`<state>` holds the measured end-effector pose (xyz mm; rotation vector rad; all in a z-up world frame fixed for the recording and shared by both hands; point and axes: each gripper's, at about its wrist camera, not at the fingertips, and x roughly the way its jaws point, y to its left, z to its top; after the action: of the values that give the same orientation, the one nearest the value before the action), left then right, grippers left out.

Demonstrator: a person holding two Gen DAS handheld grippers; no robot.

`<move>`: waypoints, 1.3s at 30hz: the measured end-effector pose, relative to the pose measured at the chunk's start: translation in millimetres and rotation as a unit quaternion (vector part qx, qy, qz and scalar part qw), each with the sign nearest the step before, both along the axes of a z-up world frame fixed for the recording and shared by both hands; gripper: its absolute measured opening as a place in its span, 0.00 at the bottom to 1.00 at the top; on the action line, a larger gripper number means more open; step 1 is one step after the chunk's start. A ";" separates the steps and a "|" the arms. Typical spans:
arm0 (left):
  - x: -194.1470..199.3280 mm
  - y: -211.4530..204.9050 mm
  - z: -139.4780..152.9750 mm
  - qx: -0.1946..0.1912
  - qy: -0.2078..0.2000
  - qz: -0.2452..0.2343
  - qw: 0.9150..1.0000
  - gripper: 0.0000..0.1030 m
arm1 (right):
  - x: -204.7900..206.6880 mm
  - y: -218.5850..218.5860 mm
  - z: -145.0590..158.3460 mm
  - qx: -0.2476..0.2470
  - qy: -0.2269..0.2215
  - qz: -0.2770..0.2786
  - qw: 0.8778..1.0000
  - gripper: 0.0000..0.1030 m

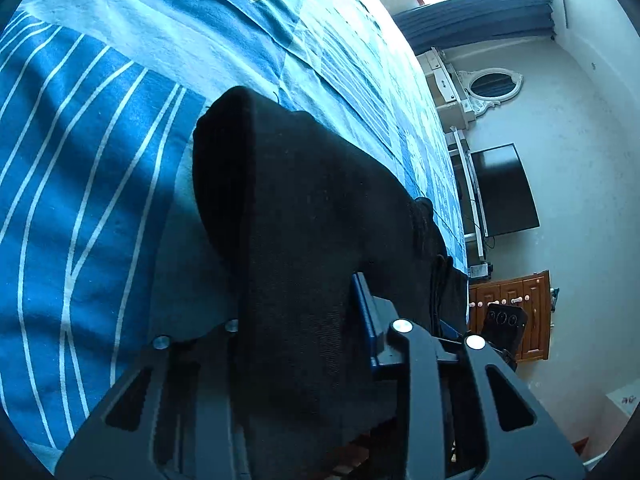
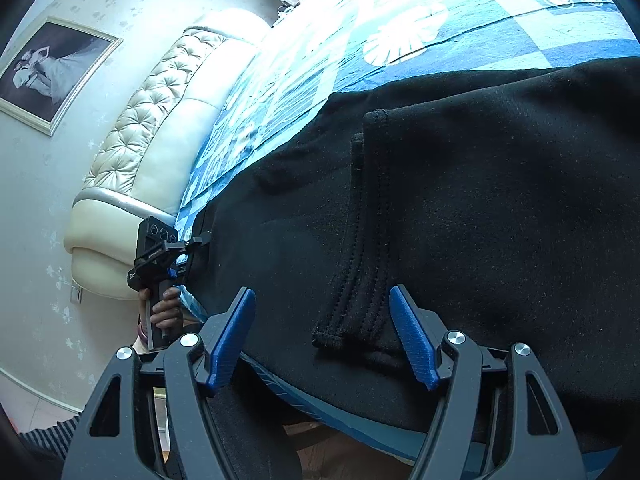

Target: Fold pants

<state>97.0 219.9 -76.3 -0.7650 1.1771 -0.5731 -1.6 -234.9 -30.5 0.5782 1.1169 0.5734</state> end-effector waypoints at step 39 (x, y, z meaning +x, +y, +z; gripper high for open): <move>-41.3 -192.5 174.0 0.142 -0.151 -0.042 0.977 0.14 | -50.6 -76.8 43.1 -0.089 -0.051 -0.147 0.984 0.80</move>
<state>55.8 27.4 97.7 -0.3701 0.9844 -0.5536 -52.1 -311.6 12.6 0.5400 0.9526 0.2426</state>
